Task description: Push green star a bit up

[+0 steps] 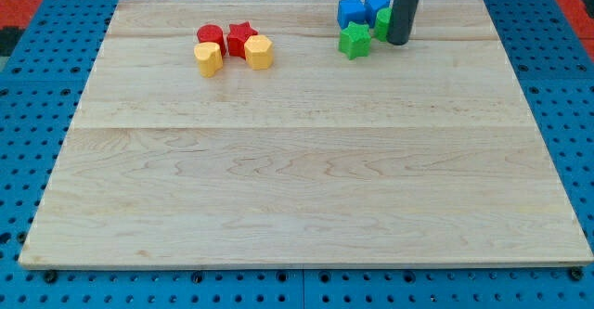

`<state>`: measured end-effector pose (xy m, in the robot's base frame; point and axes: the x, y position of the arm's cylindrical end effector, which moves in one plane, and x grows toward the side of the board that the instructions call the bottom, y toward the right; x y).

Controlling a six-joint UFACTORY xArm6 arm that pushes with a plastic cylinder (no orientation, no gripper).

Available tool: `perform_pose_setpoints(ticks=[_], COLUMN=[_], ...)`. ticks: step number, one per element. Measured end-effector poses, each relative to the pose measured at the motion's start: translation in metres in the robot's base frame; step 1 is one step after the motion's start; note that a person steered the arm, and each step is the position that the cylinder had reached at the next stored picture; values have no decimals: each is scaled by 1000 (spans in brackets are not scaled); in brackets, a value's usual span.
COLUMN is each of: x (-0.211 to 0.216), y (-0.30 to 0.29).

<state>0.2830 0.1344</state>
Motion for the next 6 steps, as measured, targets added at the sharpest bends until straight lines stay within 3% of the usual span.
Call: perform_pose_setpoints(ticks=[1, 2, 3, 4, 5, 6], x=[60, 53, 18, 35, 67, 41], y=[22, -22, -22, -1, -20, -53])
